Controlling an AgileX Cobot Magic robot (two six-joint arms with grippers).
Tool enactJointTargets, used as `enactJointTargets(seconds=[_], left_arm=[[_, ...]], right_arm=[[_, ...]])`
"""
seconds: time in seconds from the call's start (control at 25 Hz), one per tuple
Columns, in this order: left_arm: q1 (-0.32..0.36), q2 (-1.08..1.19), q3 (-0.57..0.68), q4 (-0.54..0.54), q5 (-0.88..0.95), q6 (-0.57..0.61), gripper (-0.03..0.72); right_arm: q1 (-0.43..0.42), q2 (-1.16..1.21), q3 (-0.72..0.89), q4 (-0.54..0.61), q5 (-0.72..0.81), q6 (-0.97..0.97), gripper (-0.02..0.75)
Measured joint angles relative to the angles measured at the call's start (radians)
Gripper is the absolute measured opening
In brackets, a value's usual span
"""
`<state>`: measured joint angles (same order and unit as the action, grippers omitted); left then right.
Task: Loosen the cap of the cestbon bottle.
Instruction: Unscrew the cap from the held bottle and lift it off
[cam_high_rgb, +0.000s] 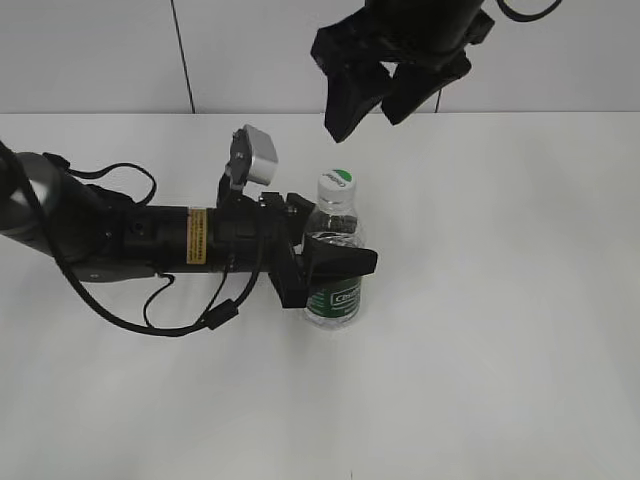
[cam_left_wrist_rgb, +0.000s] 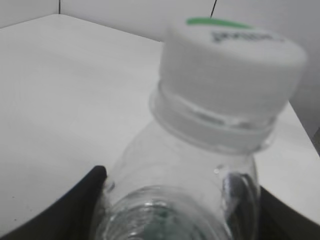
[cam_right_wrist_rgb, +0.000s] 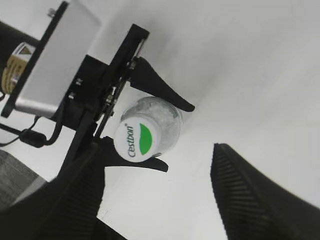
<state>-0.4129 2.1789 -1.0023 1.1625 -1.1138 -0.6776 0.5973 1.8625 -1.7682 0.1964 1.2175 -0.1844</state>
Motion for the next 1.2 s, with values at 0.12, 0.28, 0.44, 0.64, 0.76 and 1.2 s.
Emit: enactJointTargets(seconds=[0.12,0.28,0.44,0.64,0.76,1.2], left_arm=[[0.0,0.003,0.0,-0.008,-0.009,0.0,0.435],[0.0,0.004,0.0,-0.011,-0.01,0.0,0.435],[0.0,0.004,0.0,-0.014,-0.009,0.012,0.435],[0.0,0.004,-0.001,-0.034,0.003,0.021,0.435],[0.0,0.004,-0.001,-0.042,0.009,0.026,0.435],[-0.001,0.004,-0.001,-0.049,0.014,0.048,0.435]], right_arm=[[0.0,0.0,0.0,-0.018,0.0,0.119,0.503],[0.0,0.012,-0.003,-0.017,0.0,0.211,0.503],[0.0,0.055,-0.003,-0.005,0.0,0.296,0.503],[0.0,0.066,-0.003,0.003,0.0,0.416,0.503],[0.0,0.067,-0.003,0.003,0.0,0.491,0.503],[0.002,0.112,-0.003,0.093,0.0,0.595,0.503]])
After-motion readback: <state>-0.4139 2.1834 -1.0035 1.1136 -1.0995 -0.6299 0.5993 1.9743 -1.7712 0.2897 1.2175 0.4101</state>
